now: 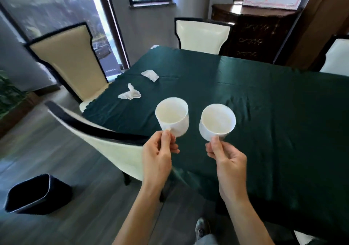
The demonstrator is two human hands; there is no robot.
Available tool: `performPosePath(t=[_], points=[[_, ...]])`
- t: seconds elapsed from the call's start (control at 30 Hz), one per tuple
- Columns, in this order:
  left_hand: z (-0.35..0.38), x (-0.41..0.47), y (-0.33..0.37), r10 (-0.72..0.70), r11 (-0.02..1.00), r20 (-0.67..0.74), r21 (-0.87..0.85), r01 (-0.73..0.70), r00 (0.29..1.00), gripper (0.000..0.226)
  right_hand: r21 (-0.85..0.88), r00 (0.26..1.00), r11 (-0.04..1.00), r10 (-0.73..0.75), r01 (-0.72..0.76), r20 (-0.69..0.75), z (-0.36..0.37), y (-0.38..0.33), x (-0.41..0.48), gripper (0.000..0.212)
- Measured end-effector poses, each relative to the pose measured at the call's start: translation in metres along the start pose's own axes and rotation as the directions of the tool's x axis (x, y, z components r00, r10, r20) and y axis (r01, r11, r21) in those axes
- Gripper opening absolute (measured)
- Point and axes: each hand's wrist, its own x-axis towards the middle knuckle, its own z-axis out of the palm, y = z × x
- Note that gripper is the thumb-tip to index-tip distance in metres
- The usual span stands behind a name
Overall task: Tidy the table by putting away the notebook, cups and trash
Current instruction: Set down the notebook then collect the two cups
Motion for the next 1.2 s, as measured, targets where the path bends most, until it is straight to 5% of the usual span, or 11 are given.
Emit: performPosePath(t=[0.23, 0.5, 0.83, 1.2], points=[[-0.116, -0.026, 0.057, 0.198, 0.98, -0.112, -0.002, -0.2, 0.974, 0.035, 0.129, 0.982, 0.981, -0.161, 0.149, 0.095, 0.073, -0.06, -0.088, 0.027], [-0.209, -0.028, 0.081, 0.231, 0.972, -0.263, 0.02, -0.234, 0.937, 0.033, 0.13, 0.946, 0.976, -0.201, 0.173, 0.253, 0.143, -0.088, -0.14, 0.05], [-0.274, 0.035, 0.072, 0.232, 0.972, -0.405, 0.059, -0.228, 0.885, 0.034, 0.127, 0.906, 0.985, -0.159, 0.118, 0.391, 0.243, -0.081, -0.115, 0.034], [-0.303, 0.174, 0.075, 0.268, 0.962, -0.402, 0.071, -0.262, 0.875, 0.036, 0.164, 0.887, 0.977, -0.191, 0.133, 0.42, 0.36, -0.084, -0.029, 0.024]])
